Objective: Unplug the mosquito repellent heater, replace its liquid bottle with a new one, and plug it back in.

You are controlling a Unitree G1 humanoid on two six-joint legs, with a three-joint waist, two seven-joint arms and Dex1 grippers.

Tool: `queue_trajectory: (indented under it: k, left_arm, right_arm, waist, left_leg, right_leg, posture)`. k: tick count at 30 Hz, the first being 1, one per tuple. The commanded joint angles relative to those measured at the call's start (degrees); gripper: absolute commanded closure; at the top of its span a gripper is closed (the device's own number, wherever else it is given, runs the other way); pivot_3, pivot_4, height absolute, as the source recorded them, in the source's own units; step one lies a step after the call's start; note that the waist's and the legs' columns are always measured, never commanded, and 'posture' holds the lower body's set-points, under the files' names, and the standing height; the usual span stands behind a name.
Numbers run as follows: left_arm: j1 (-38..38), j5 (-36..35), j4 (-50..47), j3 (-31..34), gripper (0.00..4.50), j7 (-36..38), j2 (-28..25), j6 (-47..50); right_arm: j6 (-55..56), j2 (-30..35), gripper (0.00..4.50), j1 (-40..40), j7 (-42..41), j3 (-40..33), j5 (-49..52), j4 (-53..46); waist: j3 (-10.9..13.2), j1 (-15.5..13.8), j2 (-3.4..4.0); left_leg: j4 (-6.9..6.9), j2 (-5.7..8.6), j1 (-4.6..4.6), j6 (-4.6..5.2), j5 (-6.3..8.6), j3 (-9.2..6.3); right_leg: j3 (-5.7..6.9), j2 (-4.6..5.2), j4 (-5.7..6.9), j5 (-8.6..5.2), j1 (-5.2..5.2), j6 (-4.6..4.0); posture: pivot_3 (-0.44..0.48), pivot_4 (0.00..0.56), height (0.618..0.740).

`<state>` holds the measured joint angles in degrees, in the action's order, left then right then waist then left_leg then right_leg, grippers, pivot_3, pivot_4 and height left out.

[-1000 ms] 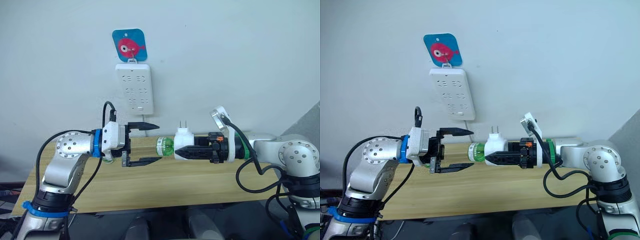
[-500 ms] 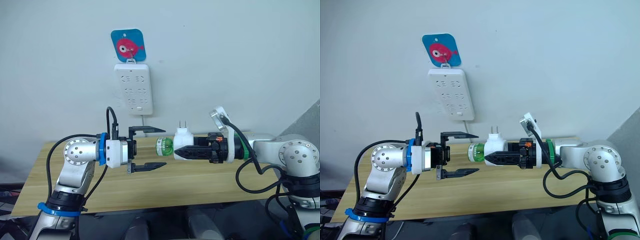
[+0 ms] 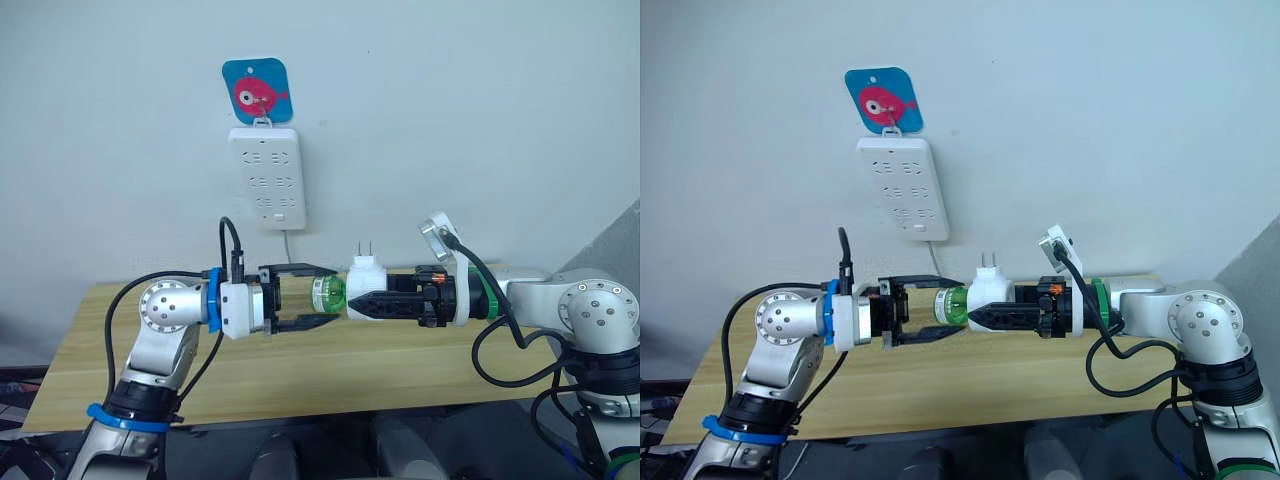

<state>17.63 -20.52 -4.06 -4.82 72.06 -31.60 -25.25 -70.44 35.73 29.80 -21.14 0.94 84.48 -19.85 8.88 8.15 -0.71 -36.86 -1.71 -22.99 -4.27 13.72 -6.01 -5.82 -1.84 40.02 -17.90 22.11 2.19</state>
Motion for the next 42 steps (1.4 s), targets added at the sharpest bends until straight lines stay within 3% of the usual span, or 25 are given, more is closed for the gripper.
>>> queue_trajectory:
  k: [1, 4, 7, 13, 14, 19, 29, 42]
  left_arm:
    - [1.2, -0.6, -1.4, 0.0, 2.27, -1.3, 0.1, 0.3]
    - [1.0, -1.8, -3.0, 0.1, 2.27, -0.9, -0.8, 2.4]
    - [1.2, -4.2, -7.1, 0.0, 2.27, -1.5, -4.6, 14.0]
    - [7.6, -19.7, -13.0, -1.0, 2.27, -3.4, -19.6, 58.8]
    - [10.1, -22.9, -12.1, -1.4, 2.27, -4.0, -20.5, 65.8]
    - [17.3, -31.3, -8.9, -1.9, 2.27, -4.1, -21.2, 83.3]
    - [21.2, -38.4, -2.7, 1.4, 2.27, -7.4, -20.2, 97.9]
    - [22.7, -42.2, -0.8, 4.5, 2.27, -12.3, -17.2, 104.7]
  right_arm:
    - [0.5, 0.0, 1.48, 0.7, -0.5, -1.1, 1.5, -1.2]
    - [0.5, 0.0, 1.48, 0.7, -0.5, -1.1, 1.3, -1.3]
    - [0.5, 0.1, 1.48, 0.6, -0.7, -1.1, 1.1, -1.4]
    - [0.1, 1.5, 1.48, 0.8, -2.8, -0.9, 0.3, -2.0]
    - [0.1, 1.8, 1.48, 1.0, -3.8, -0.5, -0.3, -2.6]
    - [1.1, 2.7, 1.48, 1.6, -8.0, 1.3, -4.4, -5.5]
    - [4.7, 5.6, 1.48, 0.9, -15.3, 3.1, -12.7, -9.0]
    - [9.2, 7.3, 1.48, 0.6, -21.4, 4.5, -20.5, -11.0]
  waist:
    - [0.0, 0.0, 0.0]
    - [0.0, 0.0, 0.0]
    - [0.0, 0.1, 0.0]
    - [0.0, 0.3, -0.01]
    - [0.1, 0.3, 0.01]
    - [0.1, 0.2, 0.0]
    - [0.1, 0.1, -0.02]
    - [0.1, 0.0, -0.06]
  left_leg:
    - [0.0, 0.0, 0.0, 0.0, 0.0, 0.0]
    - [0.01, 0.0, 0.0, 0.0, 0.0, -0.01]
    - [0.01, 0.0, 0.0, 0.0, 0.0, -0.01]
    - [0.01, -0.01, 0.0, 0.0, 0.0, -0.09]
    - [0.01, -0.01, 0.01, 0.01, 0.0, -0.08]
    - [0.04, -0.01, 0.01, 0.01, 0.0, -0.06]
    - [0.1, -0.02, 0.01, 0.0, 0.0, -0.07]
    - [0.08, -0.01, -0.01, 0.0, 0.01, -0.05]
  right_leg:
    - [0.0, 0.0, 0.0, 0.0, 0.0, 0.0]
    - [0.01, 0.0, 0.0, 0.0, 0.0, 0.0]
    - [0.01, 0.0, 0.0, 0.0, 0.0, 0.0]
    - [0.08, -0.04, 0.04, -0.02, 0.01, 0.03]
    - [0.07, -0.04, 0.04, -0.03, 0.01, 0.04]
    - [0.09, -0.04, 0.01, -0.04, 0.01, 0.03]
    - [0.09, -0.04, 0.0, -0.05, 0.07, 0.02]
    - [0.08, -0.03, -0.01, -0.04, 0.08, 0.02]
  posture:
    - [-0.143, 0.104, 0.74]
    - [-0.143, 0.104, 0.74]
    - [-0.143, 0.104, 0.74]
    - [-0.133, 0.108, 0.74]
    - [-0.133, 0.109, 0.74]
    - [-0.137, 0.11, 0.74]
    - [-0.143, 0.109, 0.74]
    - [-0.143, 0.111, 0.74]
